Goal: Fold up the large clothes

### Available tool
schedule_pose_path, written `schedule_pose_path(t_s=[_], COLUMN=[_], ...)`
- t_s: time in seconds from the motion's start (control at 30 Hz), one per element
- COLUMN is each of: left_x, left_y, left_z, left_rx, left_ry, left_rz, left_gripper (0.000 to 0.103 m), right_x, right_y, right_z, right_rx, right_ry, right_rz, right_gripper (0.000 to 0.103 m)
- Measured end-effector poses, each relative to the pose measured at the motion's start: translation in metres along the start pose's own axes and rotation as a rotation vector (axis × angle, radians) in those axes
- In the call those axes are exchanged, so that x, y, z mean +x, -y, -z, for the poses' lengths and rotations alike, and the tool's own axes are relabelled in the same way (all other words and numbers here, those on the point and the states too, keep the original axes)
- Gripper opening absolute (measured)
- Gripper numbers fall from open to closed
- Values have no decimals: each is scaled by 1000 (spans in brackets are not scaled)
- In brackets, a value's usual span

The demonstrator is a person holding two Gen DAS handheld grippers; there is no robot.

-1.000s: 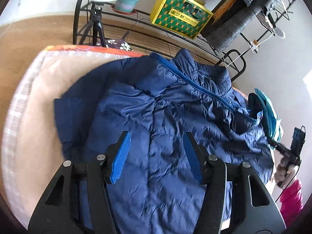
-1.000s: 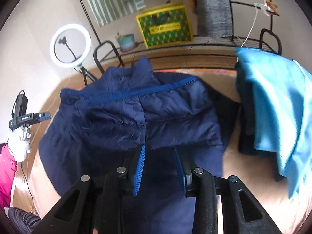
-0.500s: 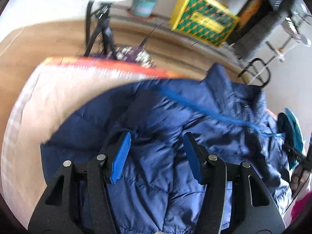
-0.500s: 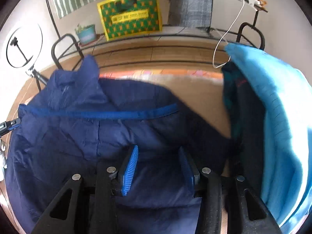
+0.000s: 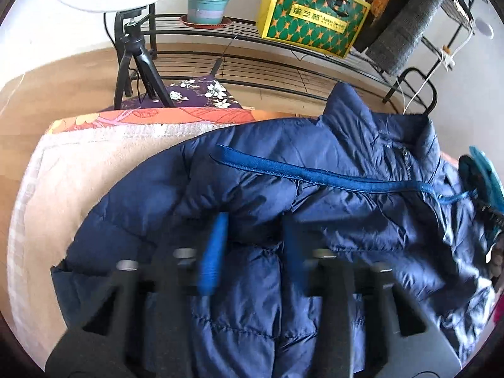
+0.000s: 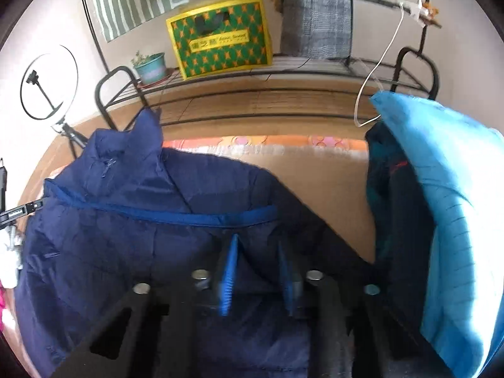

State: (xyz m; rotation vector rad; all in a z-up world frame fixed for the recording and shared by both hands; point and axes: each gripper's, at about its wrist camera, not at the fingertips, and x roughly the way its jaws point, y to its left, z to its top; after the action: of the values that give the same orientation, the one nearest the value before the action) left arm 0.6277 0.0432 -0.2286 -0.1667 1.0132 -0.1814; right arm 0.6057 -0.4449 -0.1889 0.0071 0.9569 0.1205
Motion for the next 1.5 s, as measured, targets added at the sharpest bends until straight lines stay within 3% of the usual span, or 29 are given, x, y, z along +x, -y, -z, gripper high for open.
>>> schedule_pose_path(t_s=[0.1,0.37,0.5,0.73,0.83,0.9,0.93,0.97,1.0,1.07,1.27,1.33,1.4,1.5], left_x=[-4,-31,-10,30,34,32,27,21,15,-7,-71,-79,-74,-48], left_y=[2,11,10,19,17,15,15,17,19,28,81,111,139,183], left_z=[0,-26,-39,-39,-37,-39,-41,-43,-42,-41,-18,-5,5,17], left_rx=[16,75,78,133,122,119,123,131,138,153,209,242,294,378], left_ry=[24,152,145,139,145,141,143,152,165,204,269,240,207,150], left_rz=[-19,-114,-157,-237,-247,-238,-246,-262,-271,-276,-130,-14,17,35], left_gripper=[7,6,6,6,15,19,21,24,25,25,34,34,34,34], right_x=[-9,-36,-4,39,50,50,45,36,28,6,-105,-139,-174,-211], right_y=[-5,-21,-18,-13,-10,-8,-8,-7,-8,-7,-5,-5,-6,-11], right_z=[-1,-41,-50,-49,-43,-43,-44,-44,-43,-42,-1,25,59,104], right_rx=[-27,-142,-143,-132,-122,-112,-102,-94,-92,-78,44,67,96,113], right_ry=[24,140,93,54,32,22,23,35,47,65,150,165,178,175], right_rz=[46,160,233,286,284,283,272,262,250,221,9,-39,-73,-83], right_gripper=[2,0,0,0,1,6,15,28,30,30,32,36,45,46])
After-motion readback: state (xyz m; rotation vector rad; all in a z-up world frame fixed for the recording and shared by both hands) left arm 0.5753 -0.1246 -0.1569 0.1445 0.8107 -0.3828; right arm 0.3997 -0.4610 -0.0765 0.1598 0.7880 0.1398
